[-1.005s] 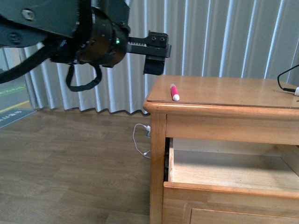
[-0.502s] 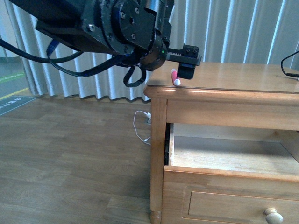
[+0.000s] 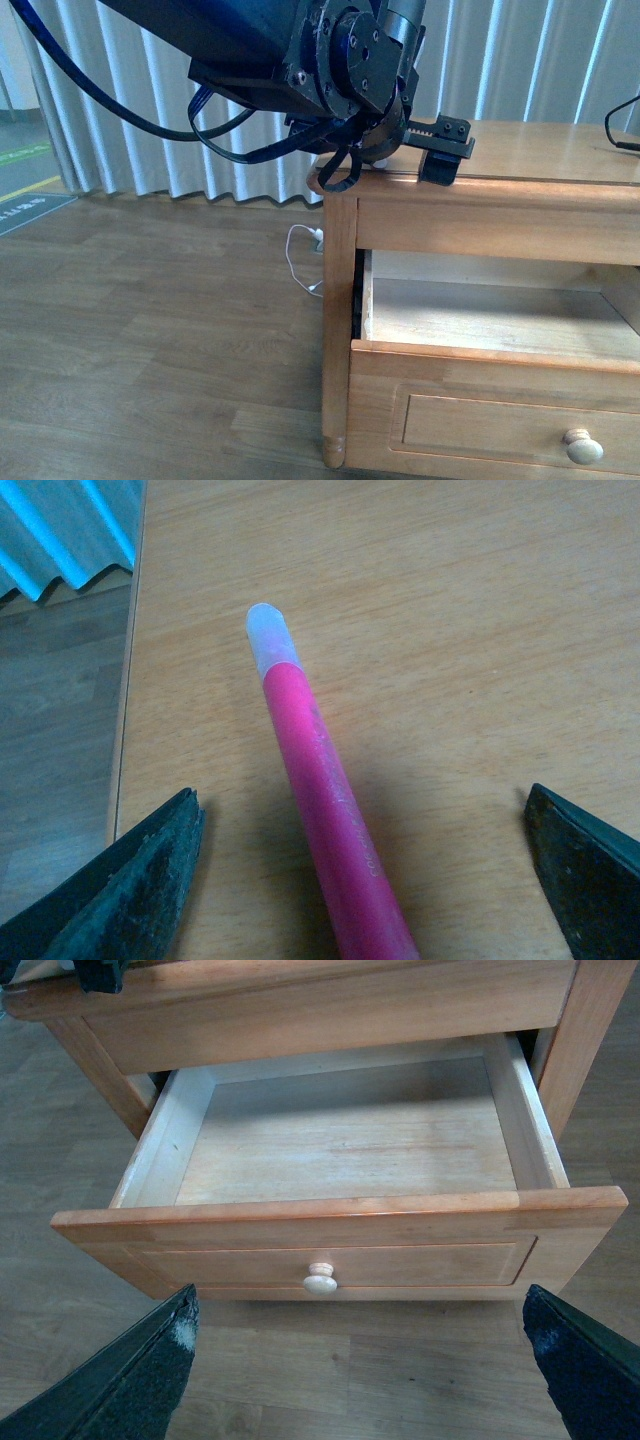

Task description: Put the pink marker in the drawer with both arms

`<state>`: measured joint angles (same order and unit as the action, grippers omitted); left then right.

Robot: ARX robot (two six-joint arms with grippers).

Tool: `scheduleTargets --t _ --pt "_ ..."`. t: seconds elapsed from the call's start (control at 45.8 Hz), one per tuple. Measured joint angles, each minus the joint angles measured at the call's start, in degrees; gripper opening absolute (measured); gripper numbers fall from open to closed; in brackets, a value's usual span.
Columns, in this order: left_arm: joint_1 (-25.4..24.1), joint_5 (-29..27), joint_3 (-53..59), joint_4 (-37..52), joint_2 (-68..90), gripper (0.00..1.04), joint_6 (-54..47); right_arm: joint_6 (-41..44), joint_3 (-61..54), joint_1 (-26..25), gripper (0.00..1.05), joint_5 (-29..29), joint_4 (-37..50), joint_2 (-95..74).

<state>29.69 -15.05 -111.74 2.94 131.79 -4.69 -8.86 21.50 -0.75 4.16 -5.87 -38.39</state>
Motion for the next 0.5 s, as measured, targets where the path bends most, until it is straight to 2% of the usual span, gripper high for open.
scheduleTargets --t 0.109,0.153,0.328,0.502 --pt "0.0 -0.31 -1.01 -1.57 0.33 0.98 -0.04 0.0 0.0 0.0 0.96 -0.02 0.0 0.0" --pt "0.0 -0.46 -1.31 -2.4 0.35 0.95 -0.13 0.0 0.0 0.0 0.96 0.0 0.0 0.0" --pt "0.02 -0.55 -1.79 -4.57 0.33 0.63 -0.79 0.0 0.0 0.0 0.96 0.0 0.0 0.0" --pt "-0.04 -0.48 -1.77 -4.94 0.33 0.4 -1.11 0.0 0.0 0.0 0.96 0.0 0.0 0.0"
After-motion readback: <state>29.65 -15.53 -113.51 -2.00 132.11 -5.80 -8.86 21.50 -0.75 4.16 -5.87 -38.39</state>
